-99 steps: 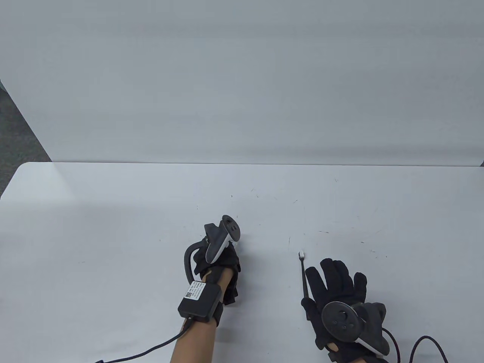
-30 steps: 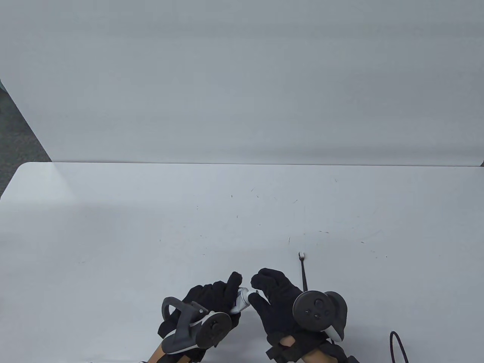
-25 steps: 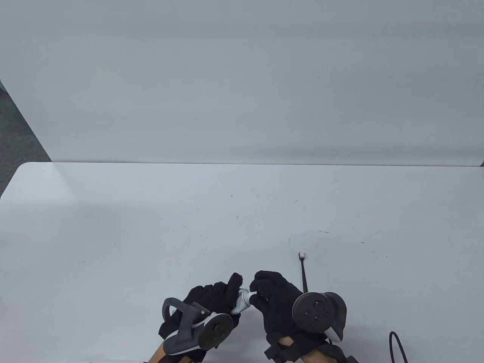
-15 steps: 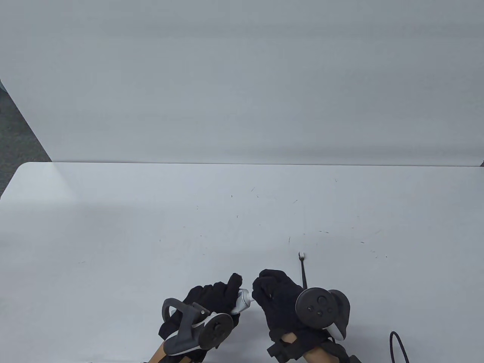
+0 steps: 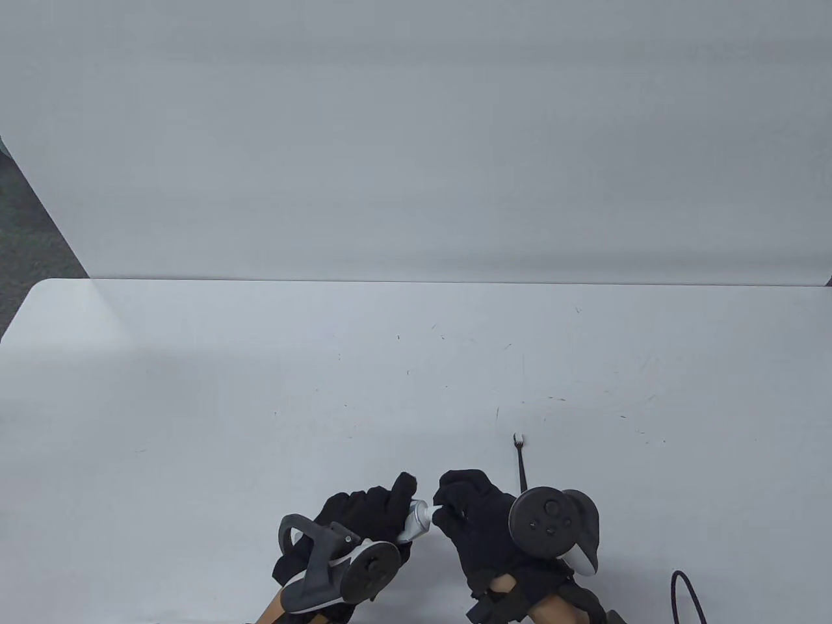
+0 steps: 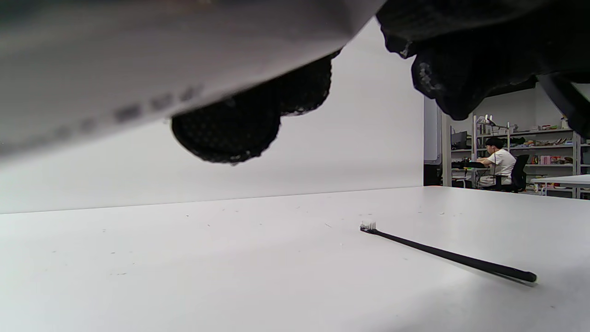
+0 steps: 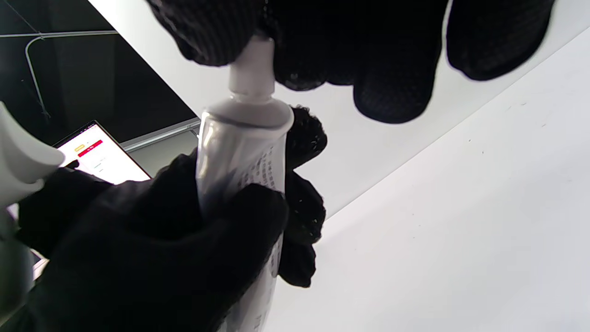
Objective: Squeeze toothpaste onto toothbrush
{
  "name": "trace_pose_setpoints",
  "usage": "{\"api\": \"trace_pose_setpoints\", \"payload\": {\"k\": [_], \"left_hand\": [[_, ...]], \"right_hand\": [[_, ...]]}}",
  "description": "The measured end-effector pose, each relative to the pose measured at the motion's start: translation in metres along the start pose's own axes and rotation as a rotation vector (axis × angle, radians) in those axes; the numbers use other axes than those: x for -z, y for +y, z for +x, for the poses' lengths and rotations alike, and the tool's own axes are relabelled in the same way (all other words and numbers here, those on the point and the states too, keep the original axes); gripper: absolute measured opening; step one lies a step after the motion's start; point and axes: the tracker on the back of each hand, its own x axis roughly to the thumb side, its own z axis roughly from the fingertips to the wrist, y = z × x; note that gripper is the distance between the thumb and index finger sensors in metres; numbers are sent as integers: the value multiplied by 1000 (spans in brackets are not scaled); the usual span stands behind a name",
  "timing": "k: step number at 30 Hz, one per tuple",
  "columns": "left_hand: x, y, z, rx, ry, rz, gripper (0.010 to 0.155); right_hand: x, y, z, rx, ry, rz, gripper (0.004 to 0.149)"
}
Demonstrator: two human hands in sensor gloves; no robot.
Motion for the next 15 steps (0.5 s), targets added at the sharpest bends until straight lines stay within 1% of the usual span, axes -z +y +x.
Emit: {"api": "trace_pose_setpoints", "payload": {"k": [1, 3, 4, 6, 8, 15], "left_hand": [[0, 0, 0, 5, 4, 1, 97], [0, 0, 0, -13, 2, 2, 97], [0, 0, 0, -12, 3, 3, 97], [0, 0, 1, -4, 2, 5, 97], [0, -1, 1, 10, 1, -3, 97], [1, -2, -1, -3, 0, -12, 96]], "right_hand": [[0, -3, 0, -3, 14, 5, 48], [-2, -5, -2, -11, 25, -41, 56], [-2, -4, -3, -18, 39, -72, 54], [-2, 0, -2, -38, 34, -92, 45], [-1, 2, 0, -19, 18, -98, 41], [-2, 2, 2, 6, -8, -44, 45]]}}
